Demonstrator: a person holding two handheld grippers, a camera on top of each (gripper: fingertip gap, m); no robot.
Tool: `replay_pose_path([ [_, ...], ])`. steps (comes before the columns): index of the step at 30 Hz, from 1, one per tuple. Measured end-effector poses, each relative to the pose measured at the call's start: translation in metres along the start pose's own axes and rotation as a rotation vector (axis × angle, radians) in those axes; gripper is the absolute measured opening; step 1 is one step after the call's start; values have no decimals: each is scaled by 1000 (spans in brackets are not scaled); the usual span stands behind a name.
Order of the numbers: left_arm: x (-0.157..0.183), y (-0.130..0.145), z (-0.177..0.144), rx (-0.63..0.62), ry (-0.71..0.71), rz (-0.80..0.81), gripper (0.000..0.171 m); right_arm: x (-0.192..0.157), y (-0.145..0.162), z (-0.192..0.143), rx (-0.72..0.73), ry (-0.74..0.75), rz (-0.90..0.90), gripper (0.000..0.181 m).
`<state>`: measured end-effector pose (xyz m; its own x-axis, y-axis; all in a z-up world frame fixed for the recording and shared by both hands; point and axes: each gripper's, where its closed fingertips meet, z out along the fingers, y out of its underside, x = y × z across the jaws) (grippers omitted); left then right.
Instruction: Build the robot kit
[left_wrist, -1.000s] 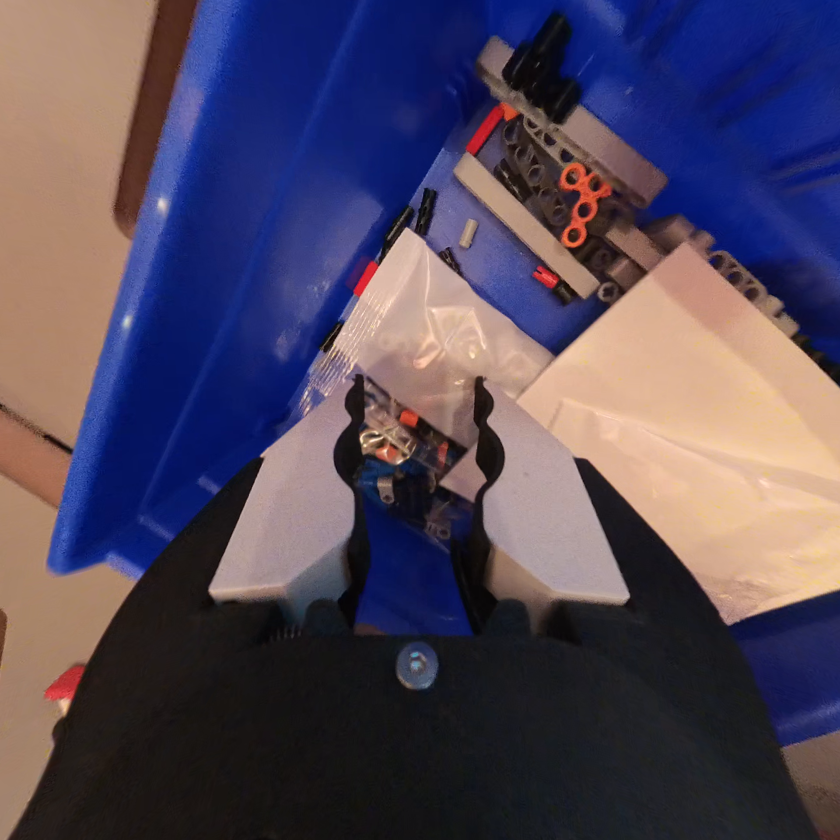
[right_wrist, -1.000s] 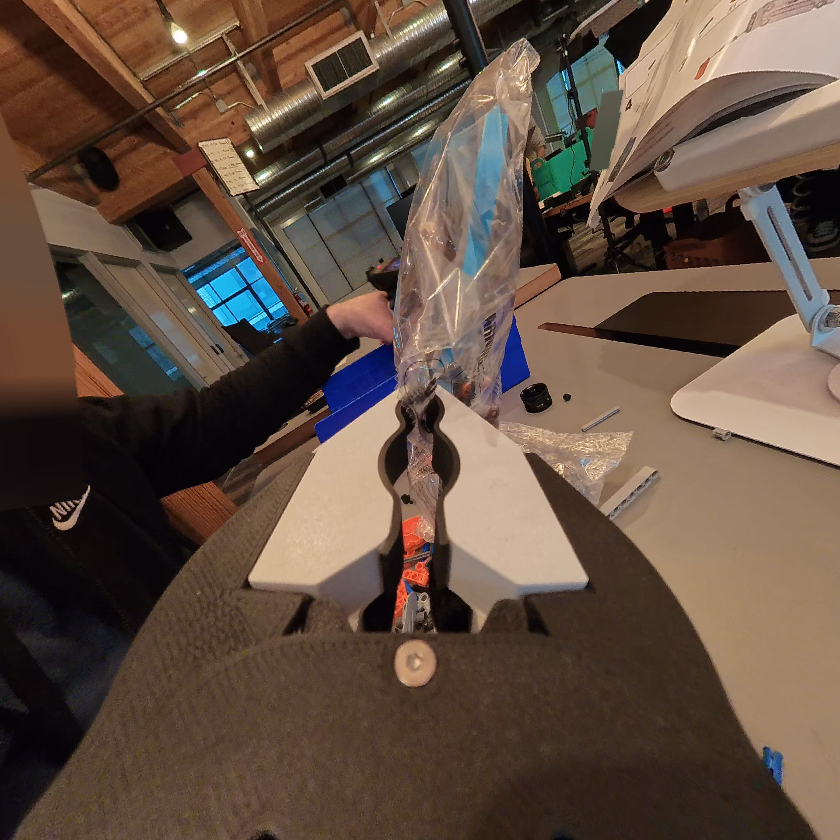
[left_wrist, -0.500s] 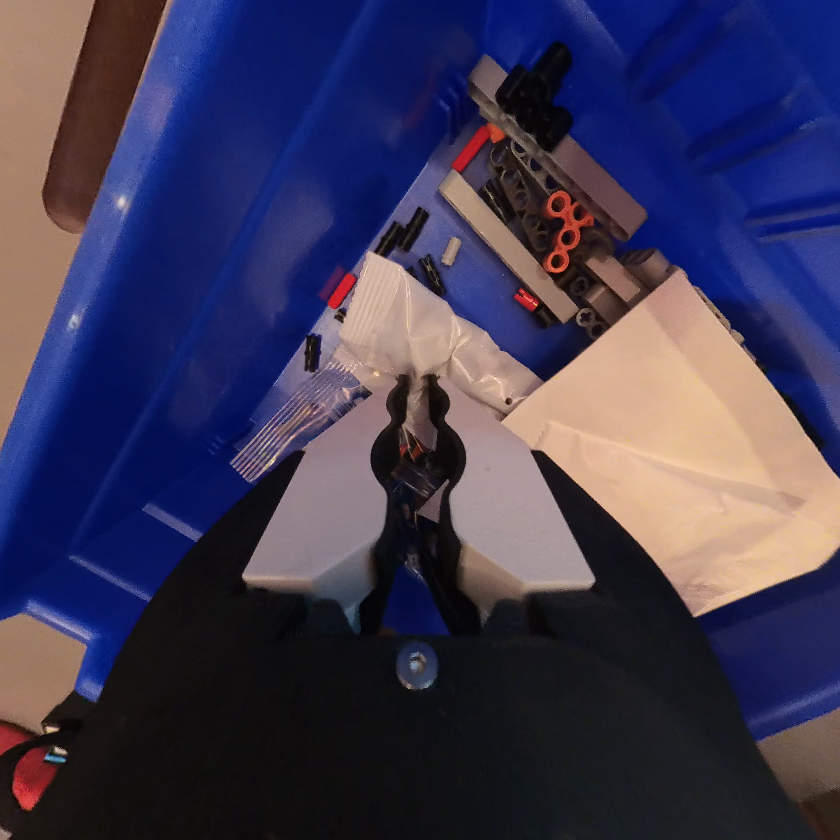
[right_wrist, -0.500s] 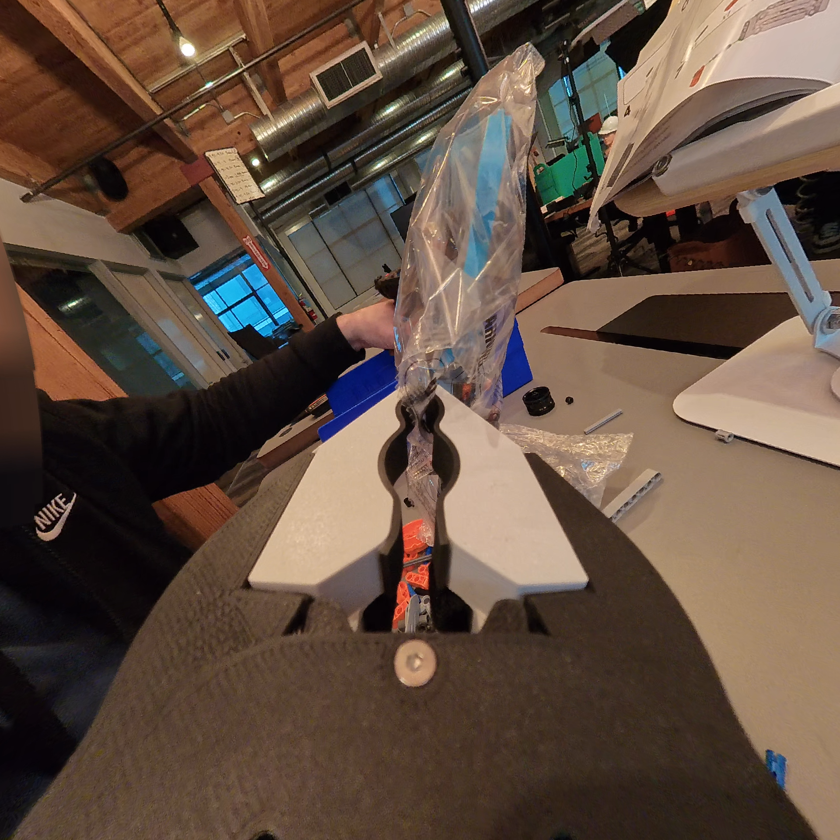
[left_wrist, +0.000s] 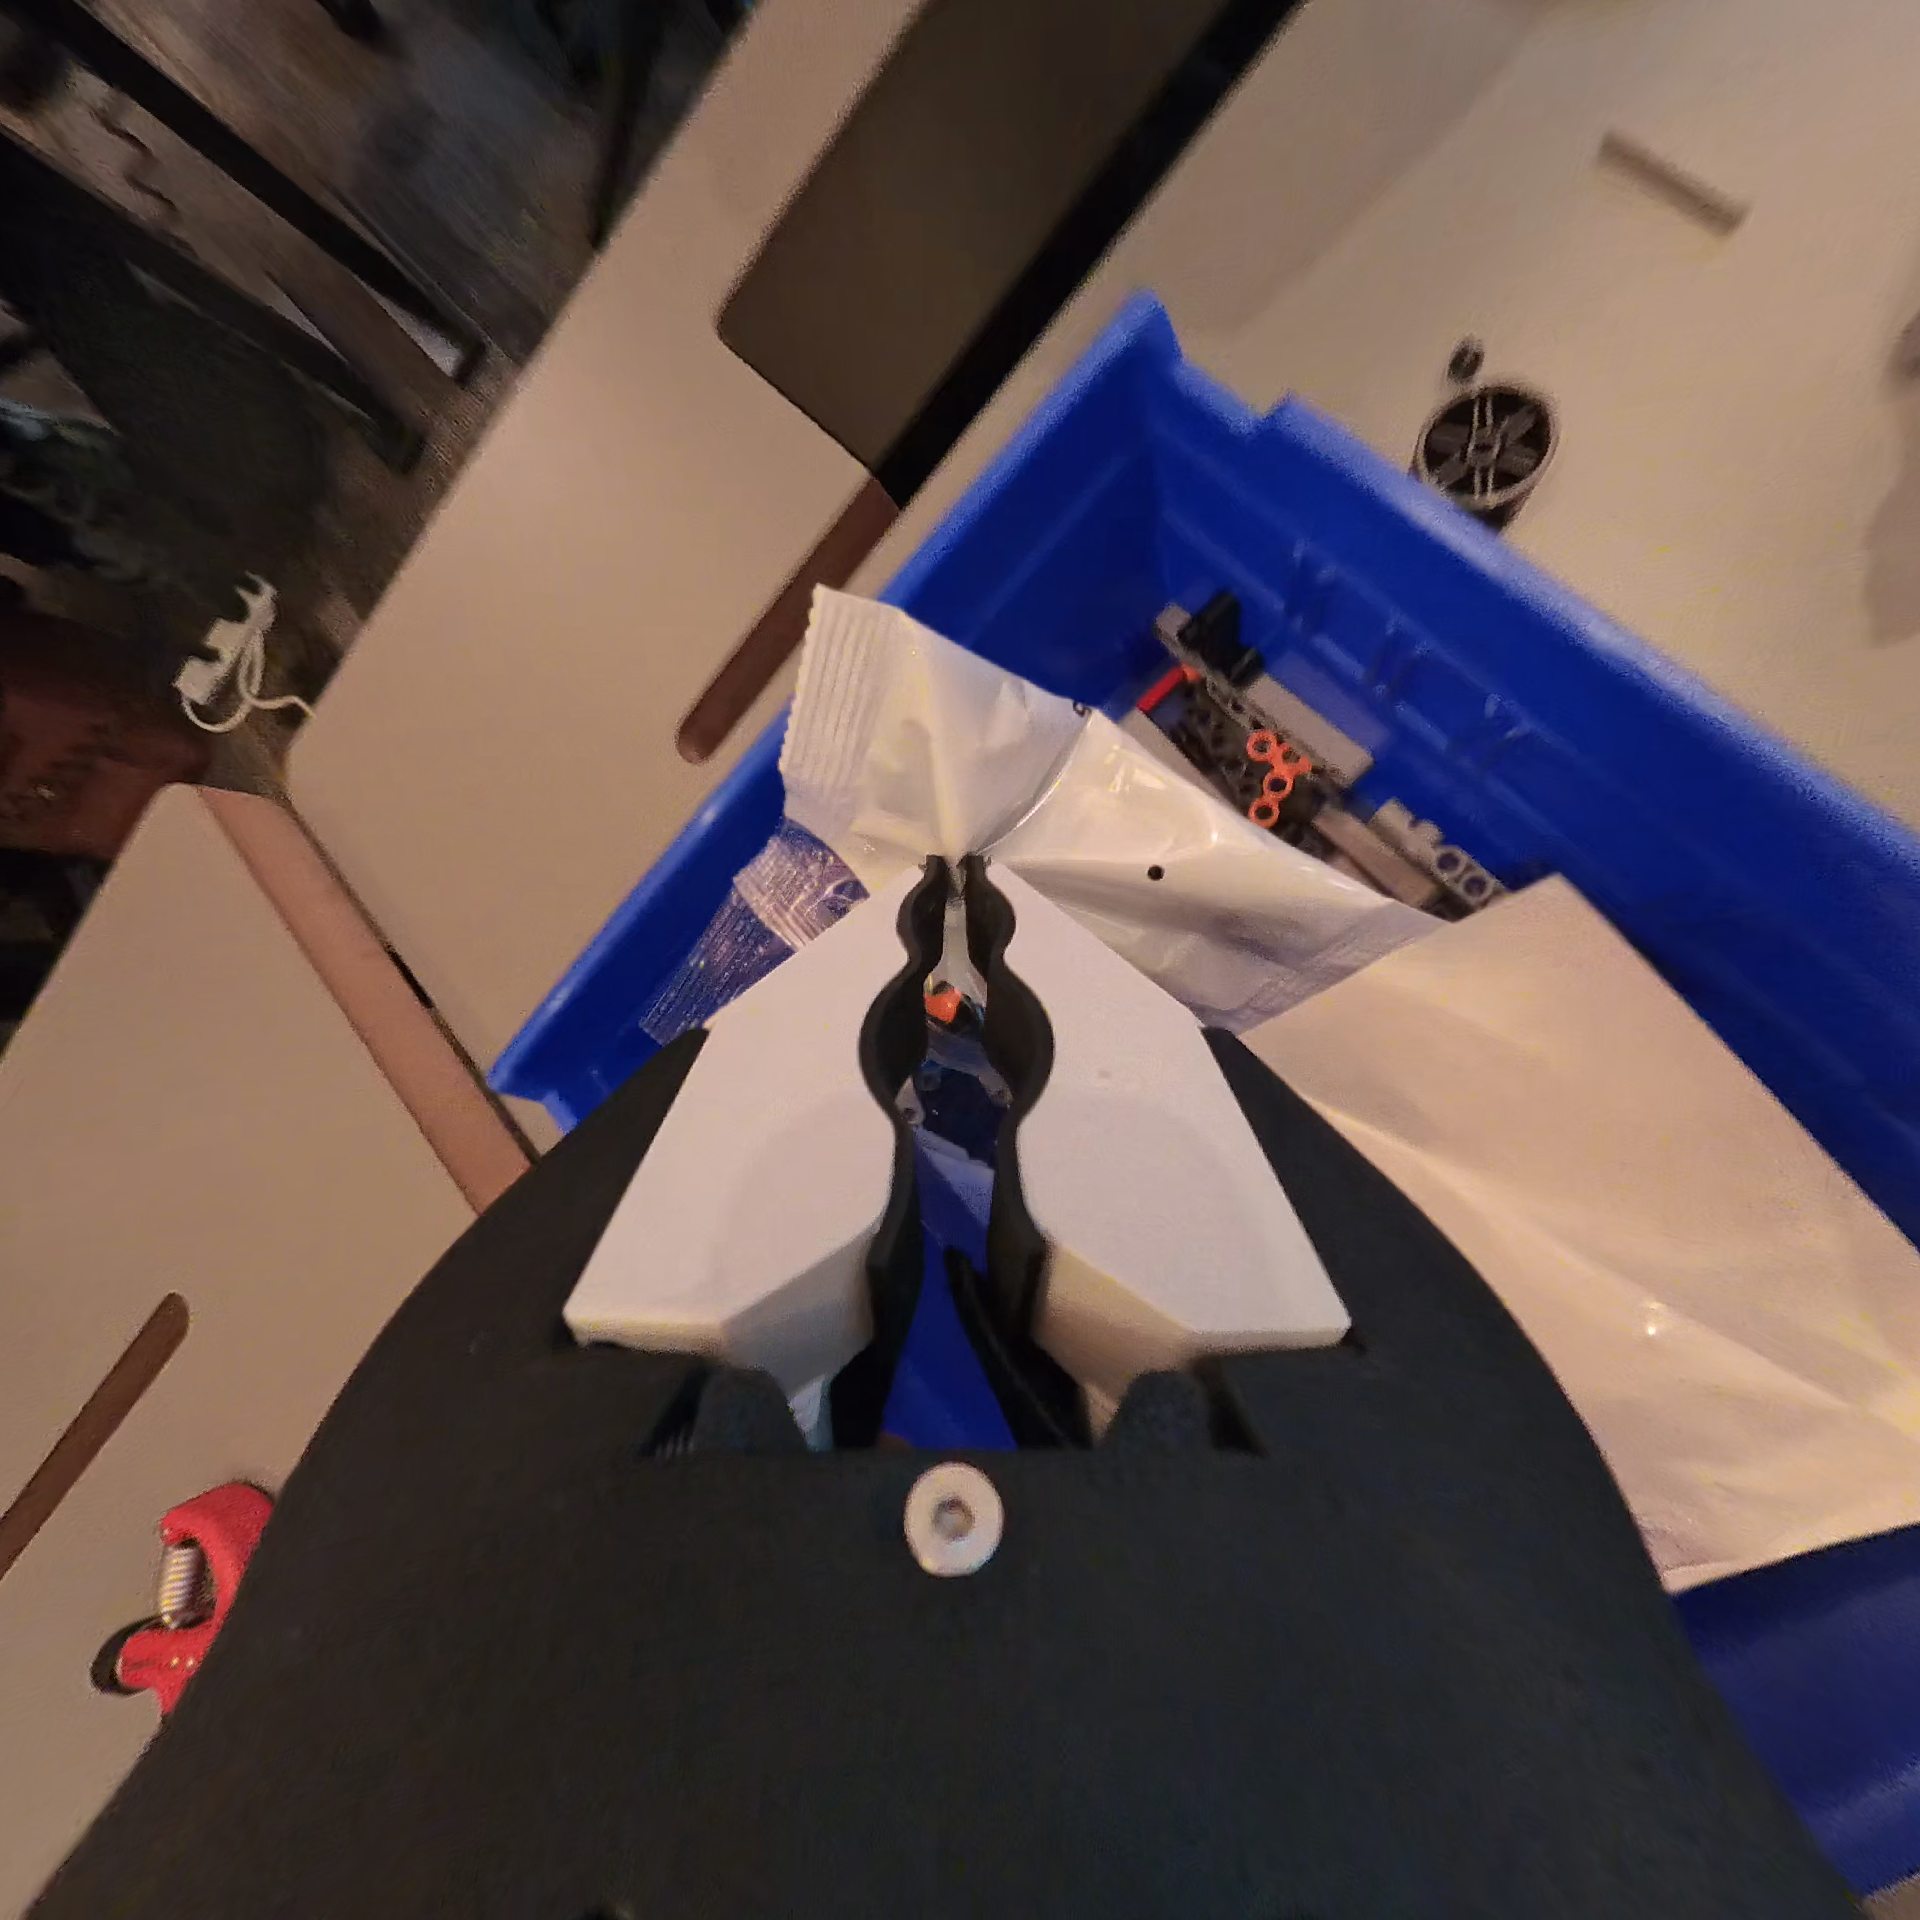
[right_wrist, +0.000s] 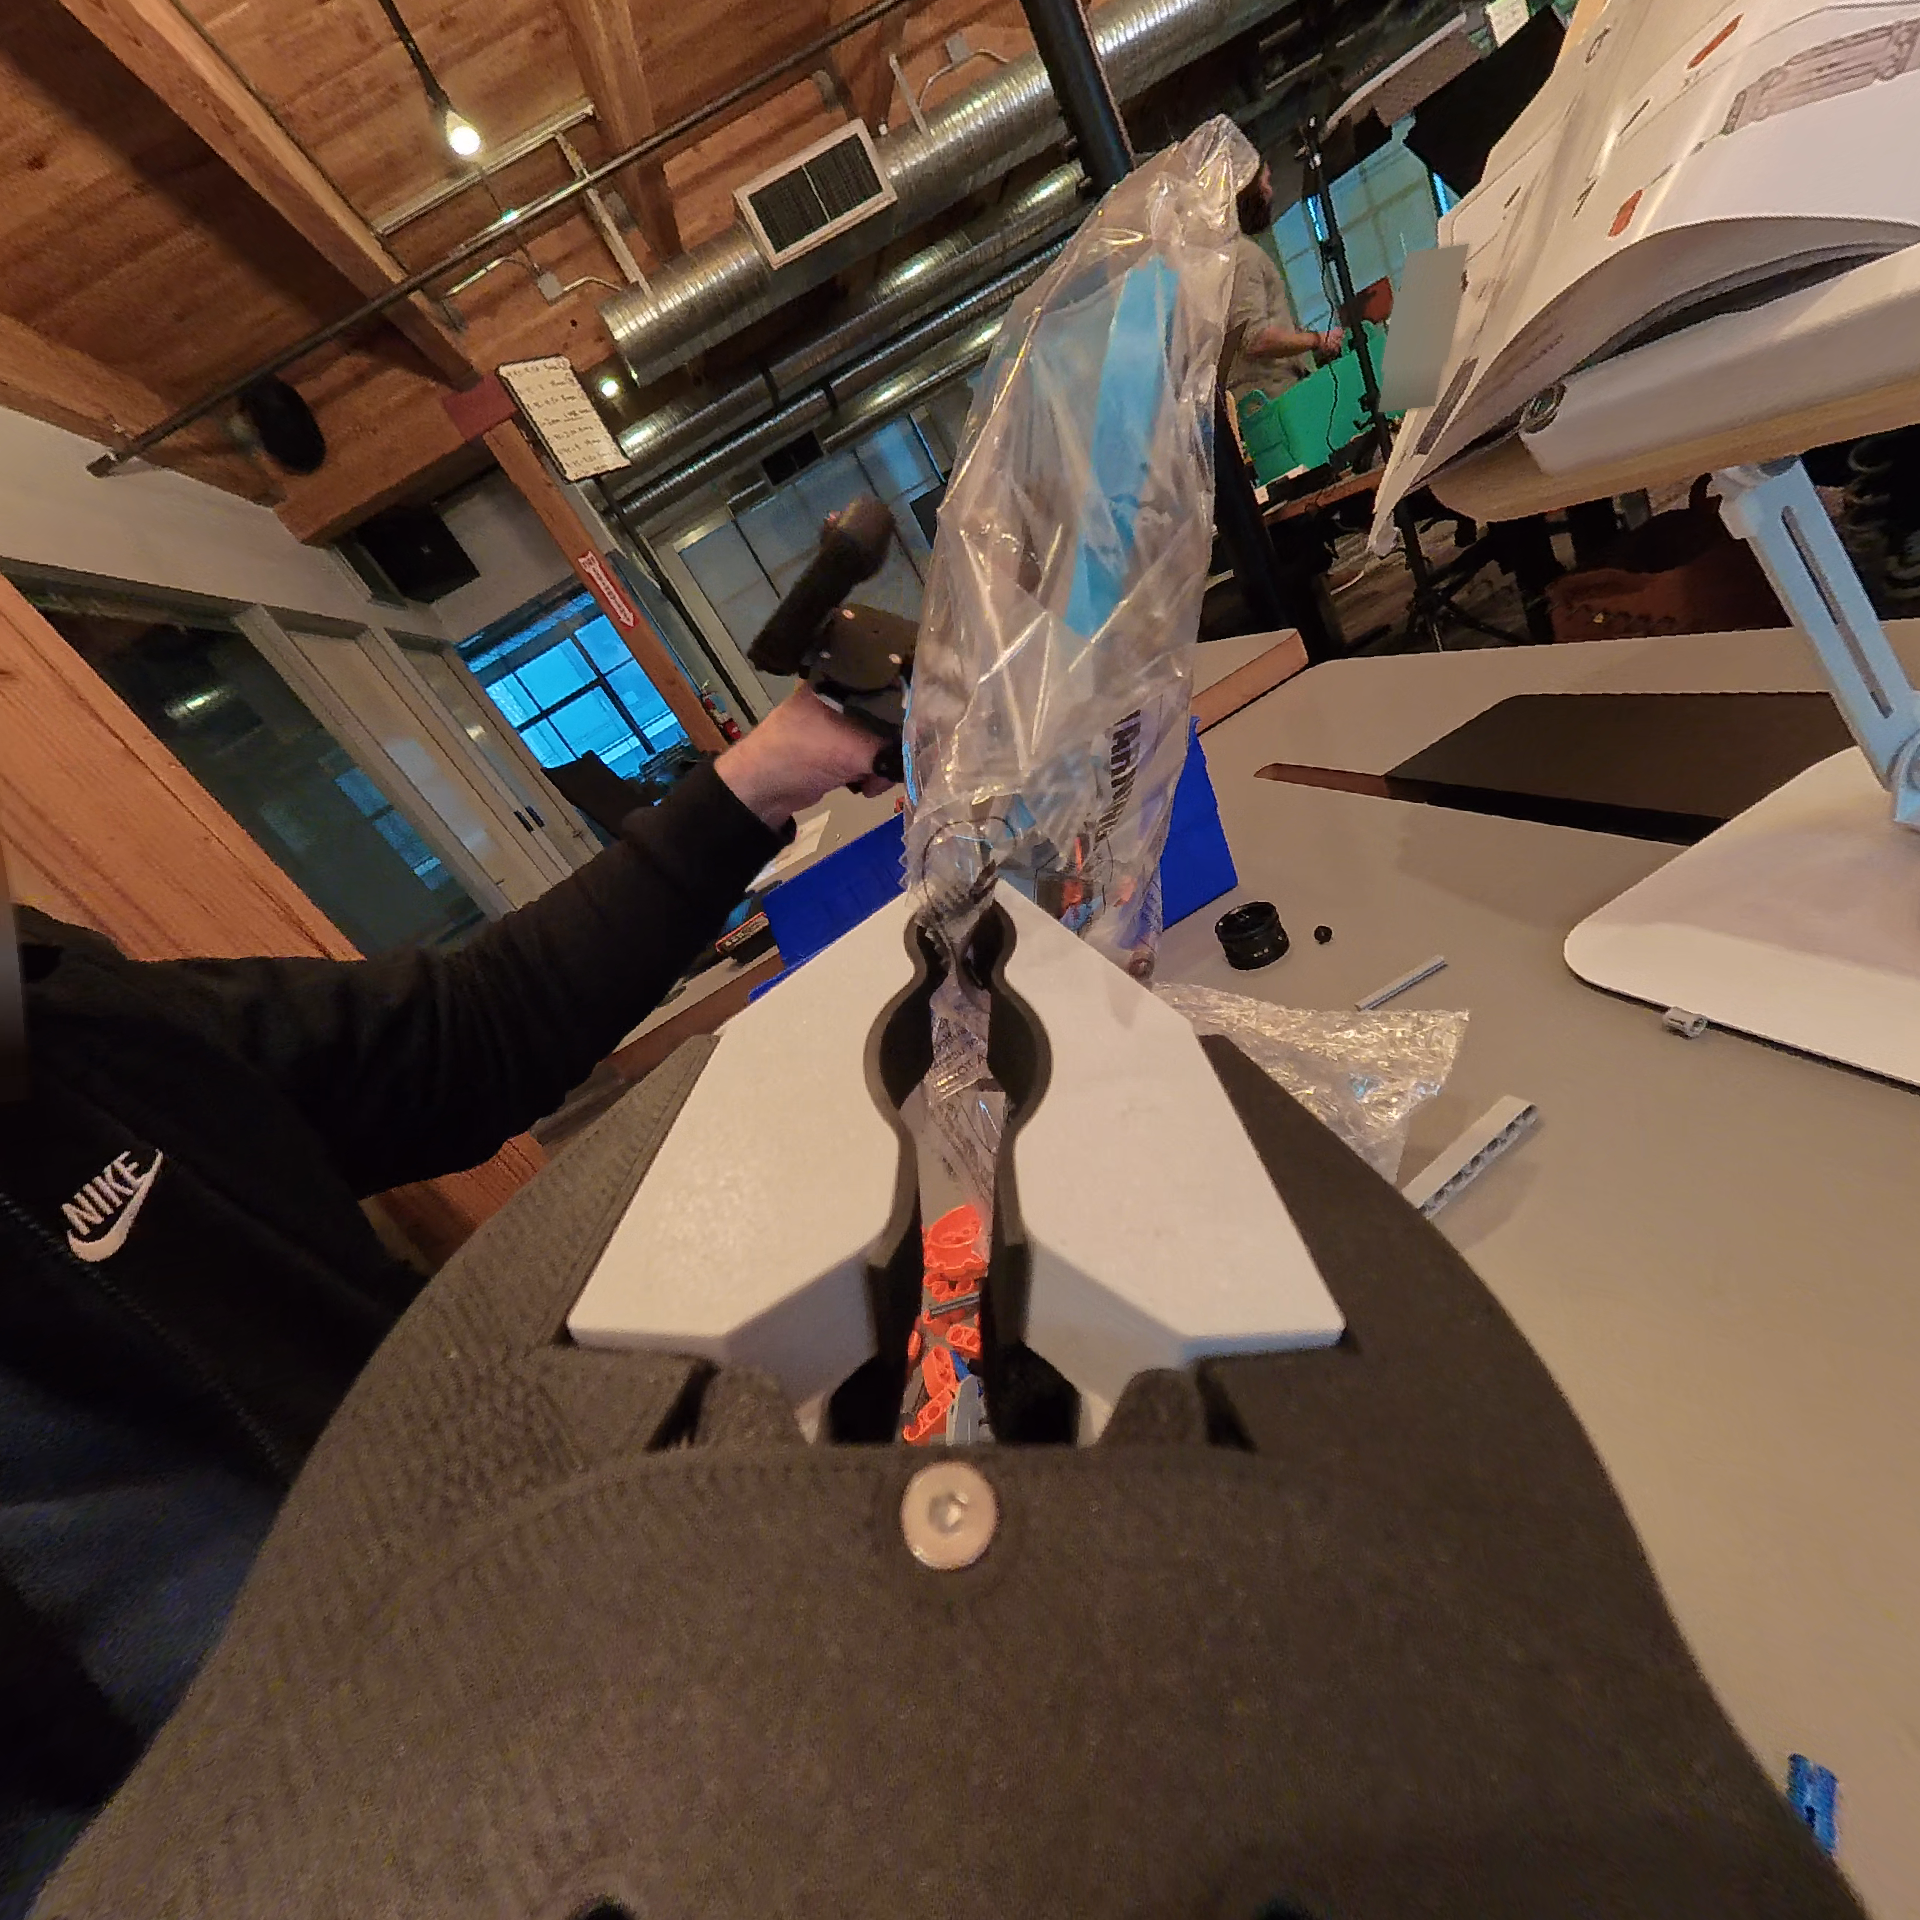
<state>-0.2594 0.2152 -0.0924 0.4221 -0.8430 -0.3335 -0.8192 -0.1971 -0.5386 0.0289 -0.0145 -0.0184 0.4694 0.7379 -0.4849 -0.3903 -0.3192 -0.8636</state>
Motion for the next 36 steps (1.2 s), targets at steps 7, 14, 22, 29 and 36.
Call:
replay_pose_path([
  [7, -12, -33, -61, 167, -50, -24, 2, -4, 0, 1, -15, 6, -23, 1],
  [14, -7, -52, -118, 301, -39, -59, 2, -10, 1, 4, -34, -2, -38, 1],
  [22, 29, -74, -162, 405, -34, -13, 2, -17, -5, 8, -40, -5, -55, 1],
  [29, 48, -74, -187, 474, -44, -21, 2, -27, -21, 14, -23, -25, -48, 1],
  [36, 46, -58, -197, 477, -54, -37, 2, -47, -45, 33, -40, -55, -105, 1],
])
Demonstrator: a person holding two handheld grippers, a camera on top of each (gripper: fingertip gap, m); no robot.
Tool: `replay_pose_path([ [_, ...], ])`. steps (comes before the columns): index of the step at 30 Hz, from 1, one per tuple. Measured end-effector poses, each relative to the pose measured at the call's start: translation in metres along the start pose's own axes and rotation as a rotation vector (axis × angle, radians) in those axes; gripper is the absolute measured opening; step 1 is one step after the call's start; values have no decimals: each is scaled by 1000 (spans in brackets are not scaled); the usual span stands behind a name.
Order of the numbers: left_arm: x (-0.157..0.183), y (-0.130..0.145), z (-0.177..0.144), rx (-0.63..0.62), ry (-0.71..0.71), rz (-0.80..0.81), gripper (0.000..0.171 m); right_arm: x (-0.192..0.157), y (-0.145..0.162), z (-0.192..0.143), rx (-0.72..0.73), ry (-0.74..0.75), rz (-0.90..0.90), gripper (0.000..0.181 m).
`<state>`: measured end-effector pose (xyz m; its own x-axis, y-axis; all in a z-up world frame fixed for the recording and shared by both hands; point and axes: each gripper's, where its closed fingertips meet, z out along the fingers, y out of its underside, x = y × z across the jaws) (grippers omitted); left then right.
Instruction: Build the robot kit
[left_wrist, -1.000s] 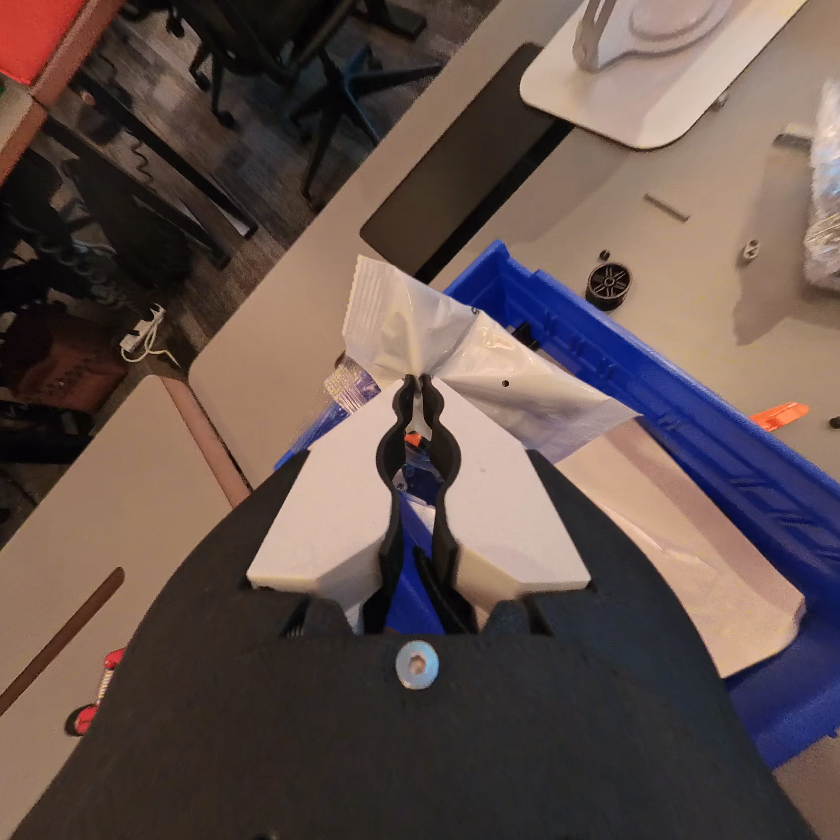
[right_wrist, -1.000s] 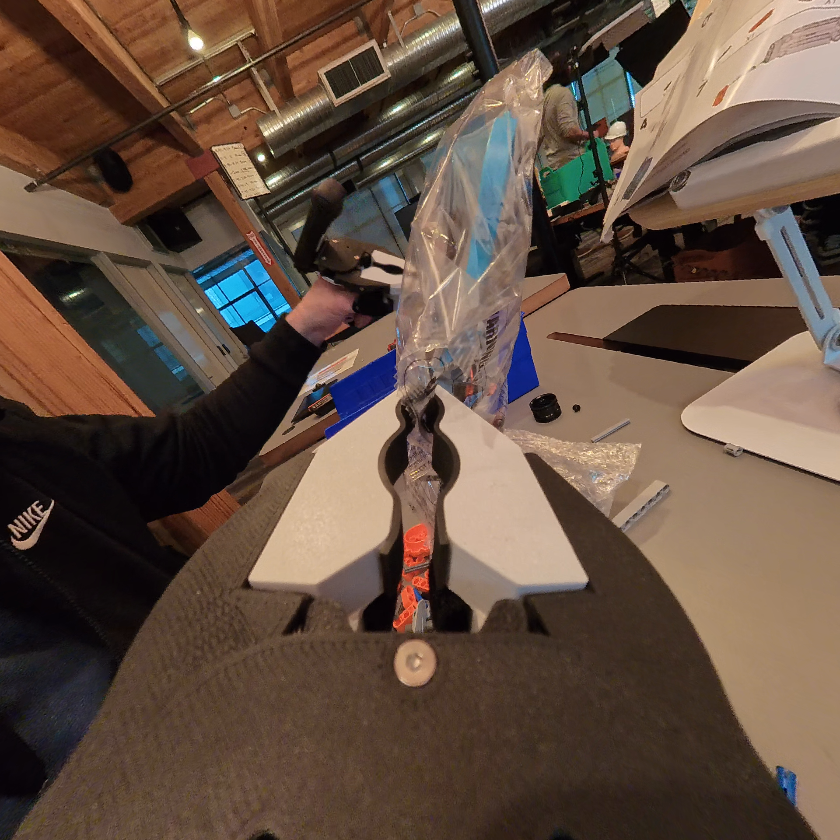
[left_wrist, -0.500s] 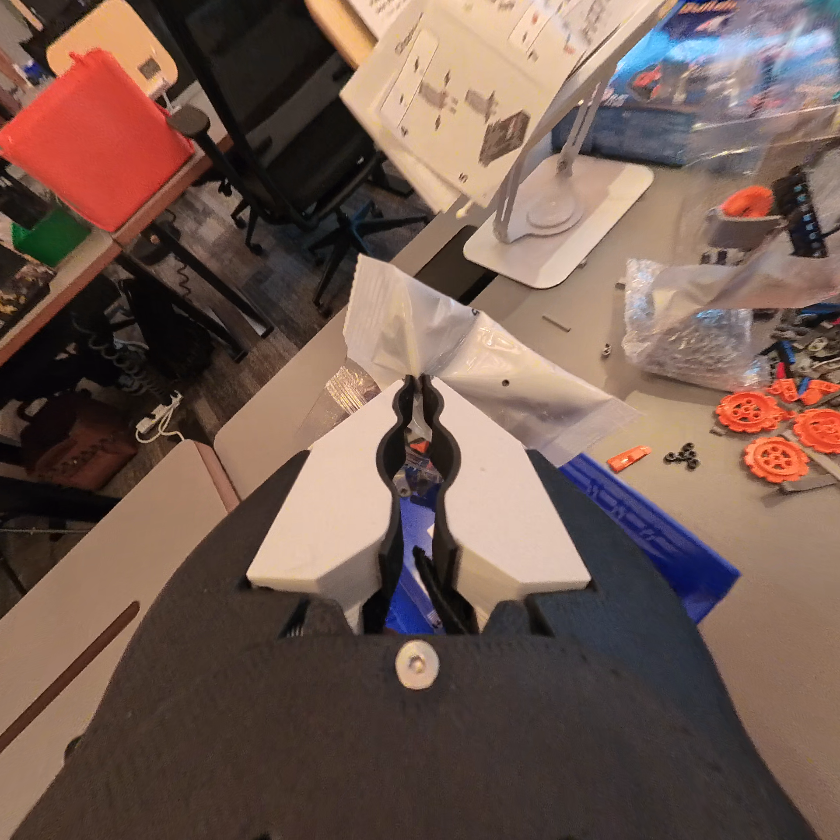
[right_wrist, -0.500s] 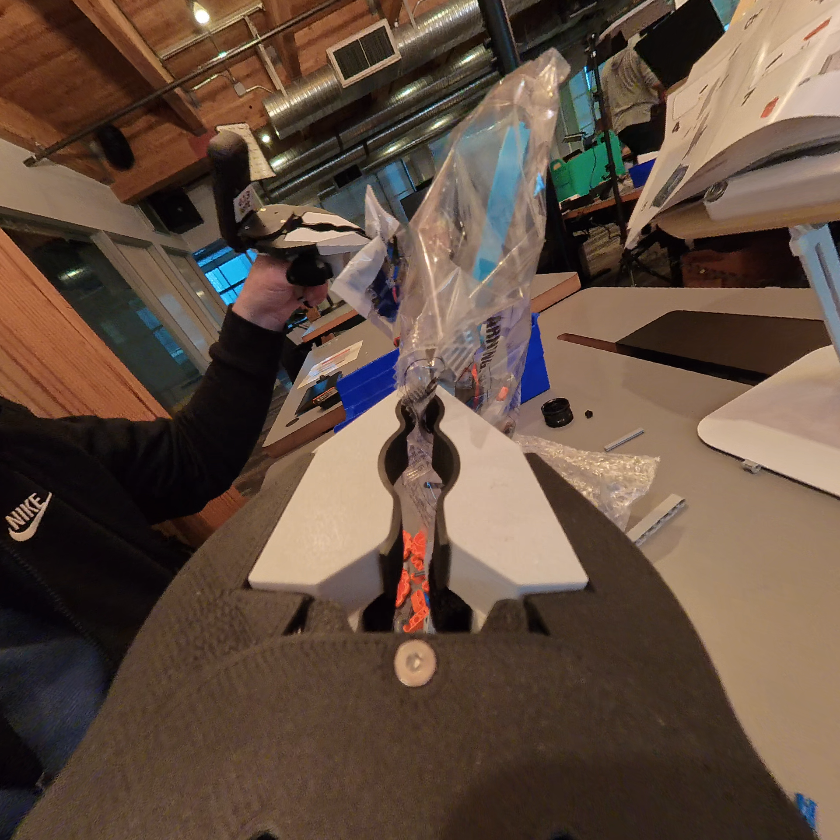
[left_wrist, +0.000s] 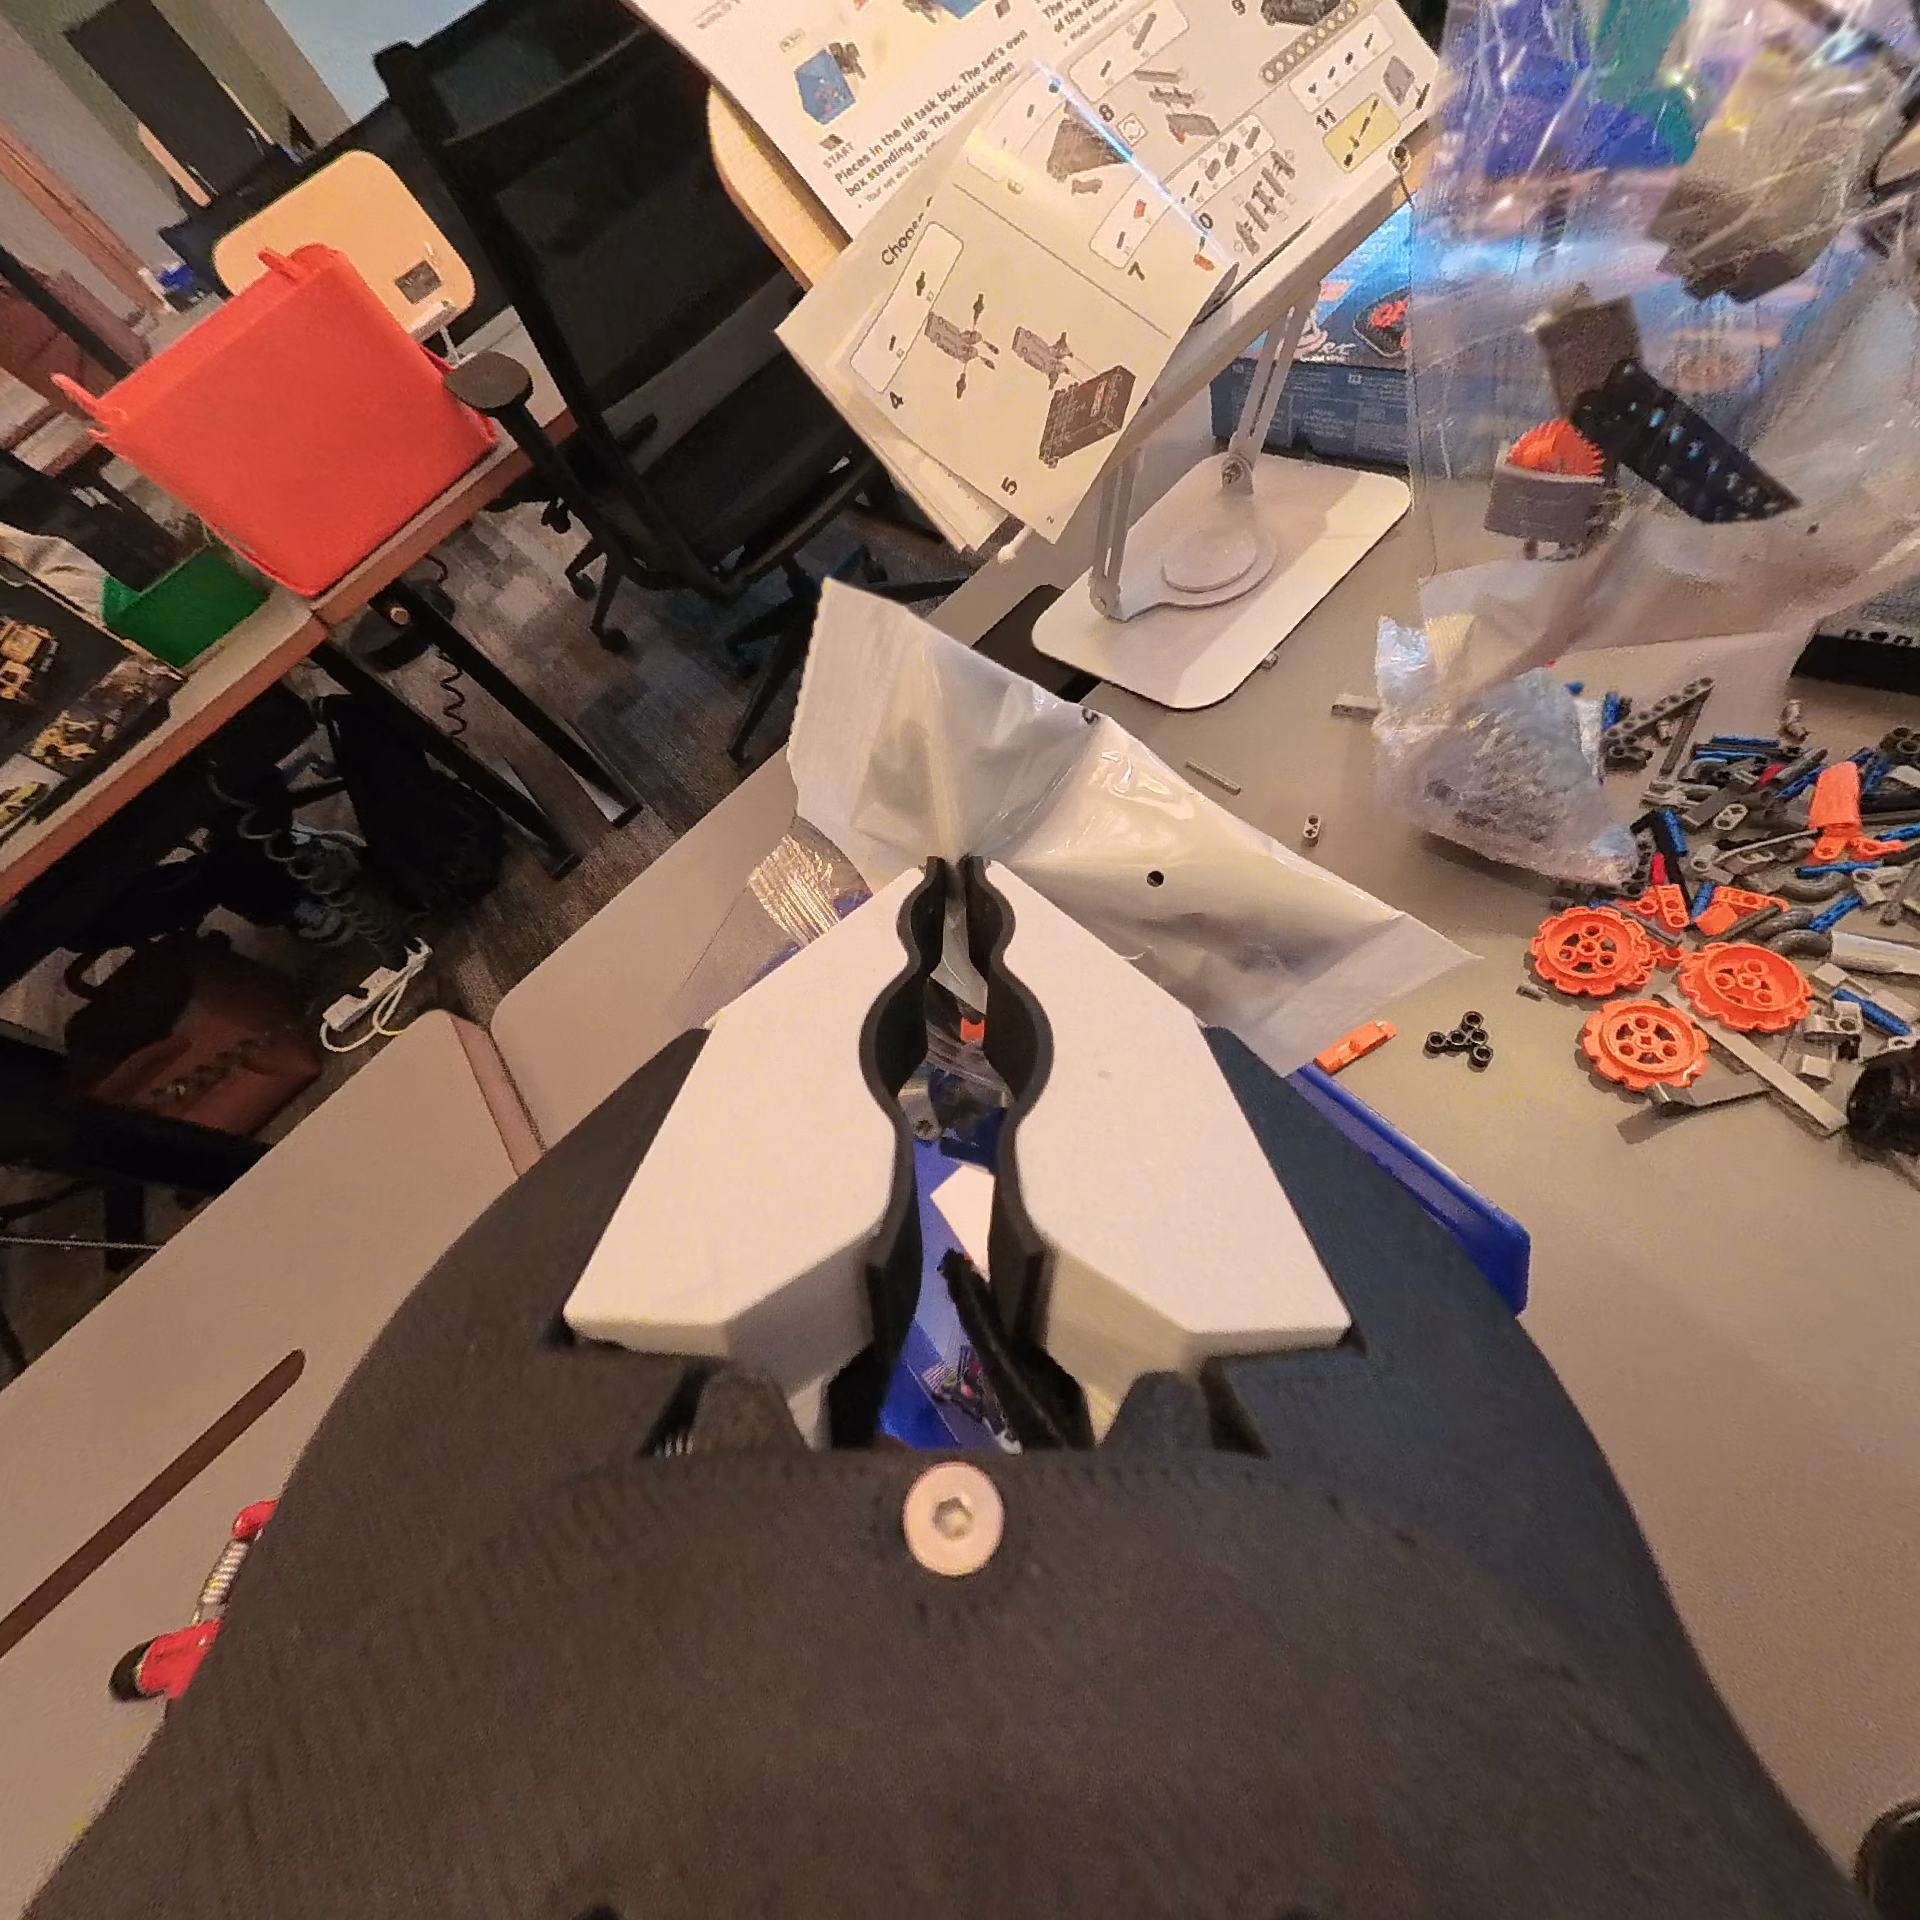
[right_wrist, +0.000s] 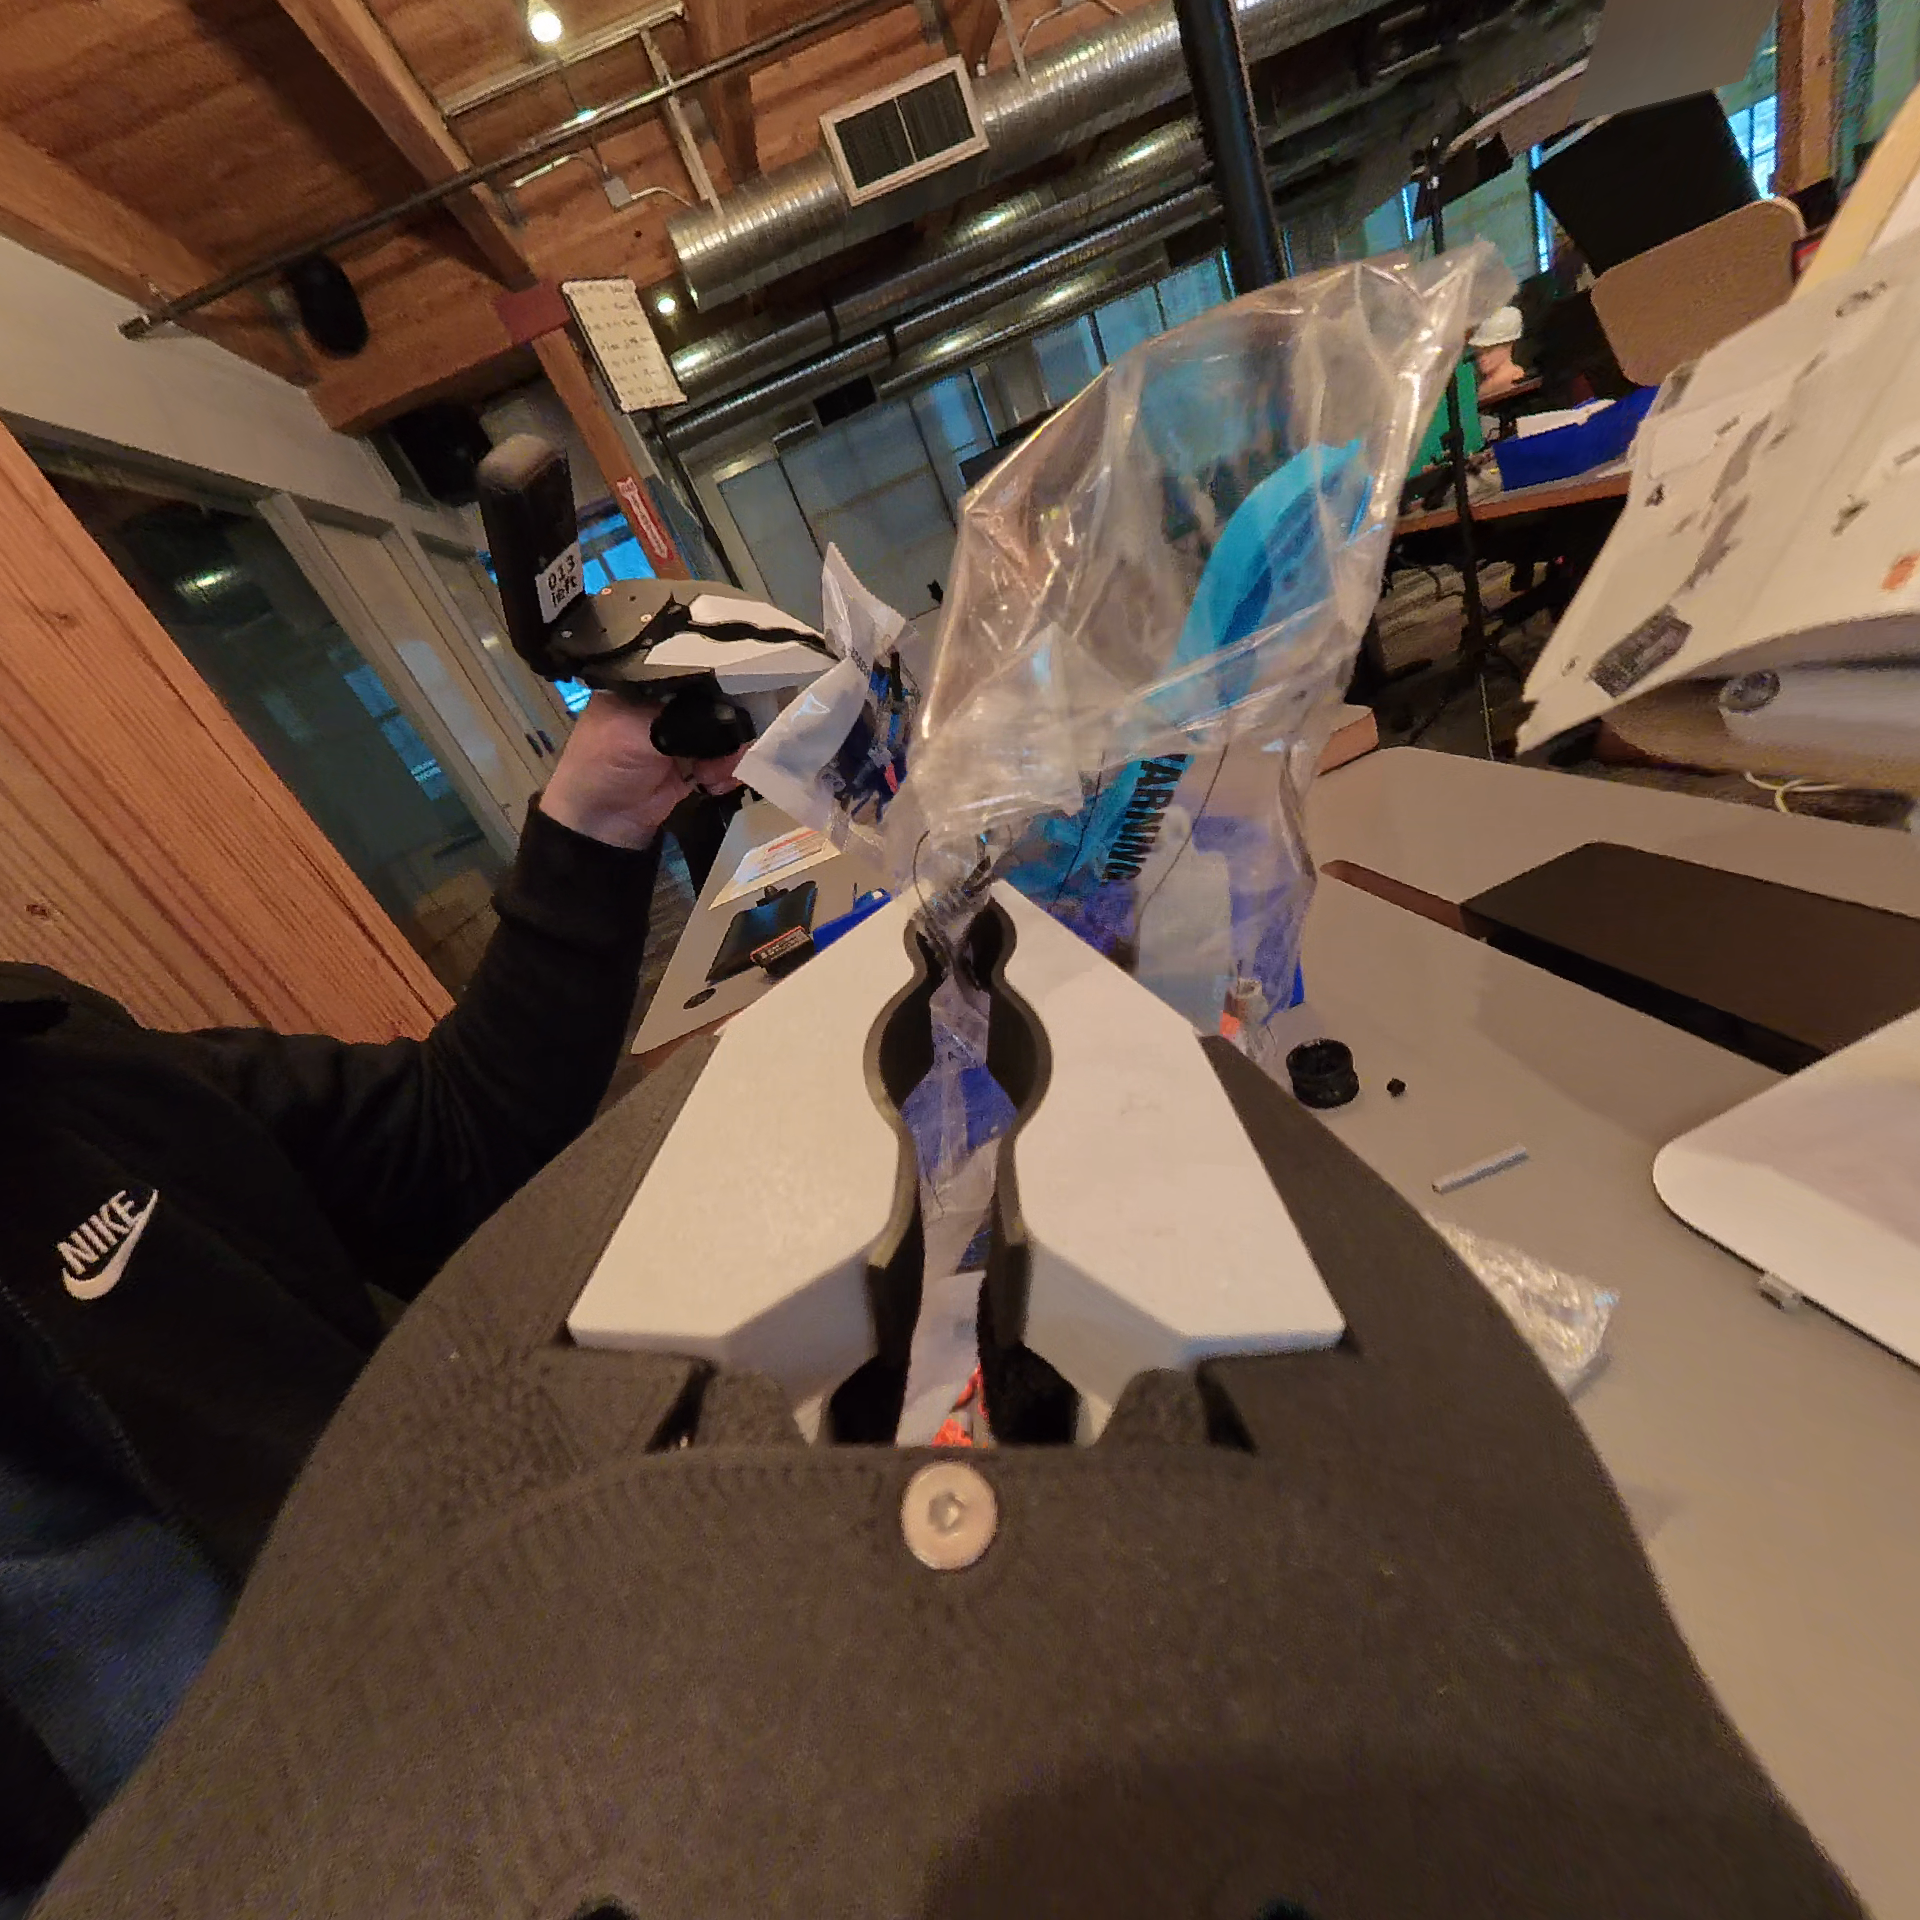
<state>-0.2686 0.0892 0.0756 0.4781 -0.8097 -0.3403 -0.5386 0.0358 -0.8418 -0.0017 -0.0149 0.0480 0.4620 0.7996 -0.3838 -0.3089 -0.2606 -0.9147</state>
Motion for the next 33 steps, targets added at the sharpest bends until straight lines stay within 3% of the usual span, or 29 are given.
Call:
replay_pose_path([
  [11, -18, 20, -20, -6, -35, -36, 2, -21, -50, 42, 52, -66, -22, 2],
  [23, -30, 31, -44, 21, -58, -77, 2, -49, -105, 119, 69, -185, -88, 2],
  [28, -20, 26, -44, 42, -17, -80, 2, -46, -93, 115, 57, -164, -71, 1],
  [33, -2, 13, -28, 51, 26, -57, 2, -27, -43, 95, -8, -103, 8, 1],
])
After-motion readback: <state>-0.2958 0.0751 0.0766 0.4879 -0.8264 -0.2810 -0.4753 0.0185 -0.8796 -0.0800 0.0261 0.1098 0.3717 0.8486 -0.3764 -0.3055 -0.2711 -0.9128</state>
